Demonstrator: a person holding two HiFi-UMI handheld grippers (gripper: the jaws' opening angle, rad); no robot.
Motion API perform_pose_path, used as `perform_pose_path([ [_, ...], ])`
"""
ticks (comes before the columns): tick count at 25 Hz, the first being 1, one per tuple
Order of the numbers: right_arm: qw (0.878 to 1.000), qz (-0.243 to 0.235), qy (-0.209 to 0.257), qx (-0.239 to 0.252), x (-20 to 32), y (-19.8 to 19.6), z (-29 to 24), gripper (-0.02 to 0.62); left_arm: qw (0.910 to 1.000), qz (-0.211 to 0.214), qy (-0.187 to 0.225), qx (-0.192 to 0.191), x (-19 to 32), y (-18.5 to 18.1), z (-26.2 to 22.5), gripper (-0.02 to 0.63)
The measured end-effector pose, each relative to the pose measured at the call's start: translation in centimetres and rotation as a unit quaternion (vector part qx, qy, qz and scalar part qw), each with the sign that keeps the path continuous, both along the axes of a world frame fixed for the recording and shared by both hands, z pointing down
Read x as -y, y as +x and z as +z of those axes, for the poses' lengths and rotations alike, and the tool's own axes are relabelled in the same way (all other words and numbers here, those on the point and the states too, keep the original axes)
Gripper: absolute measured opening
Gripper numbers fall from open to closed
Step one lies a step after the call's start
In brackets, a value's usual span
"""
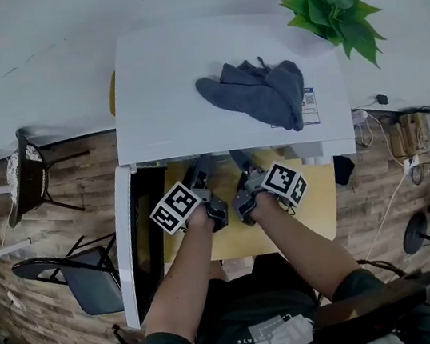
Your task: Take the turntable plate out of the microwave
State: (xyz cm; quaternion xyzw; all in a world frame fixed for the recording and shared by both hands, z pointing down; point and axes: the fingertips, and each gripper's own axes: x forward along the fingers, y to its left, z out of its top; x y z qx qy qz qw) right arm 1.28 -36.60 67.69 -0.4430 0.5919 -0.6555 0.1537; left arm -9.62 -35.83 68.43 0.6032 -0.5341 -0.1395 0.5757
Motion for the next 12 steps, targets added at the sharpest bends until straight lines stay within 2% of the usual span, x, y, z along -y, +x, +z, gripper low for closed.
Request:
perform_pose_path([
  [5, 1.000, -0.007, 0.020, 0.005, -1.0, -0.4, -0.9, 0.149, 0.9999, 0.009, 0.009, 0.004, -1.3, 0.3, -0.6, 0.211],
  [8, 1.000, -0.007, 0.024, 0.007, -1.6, -0.4, -1.0, 0.130, 0.9997, 0.019, 0.011, 0.010, -2.2, 0.5, -0.6, 0.201],
  [12, 0.999, -0.016, 0.034, 0.000, -2.9, -0.4, -1.1, 0.094, 0.9989, 0.035, 0.017, 0.024, -3.7, 1.0, -0.8, 0.147],
])
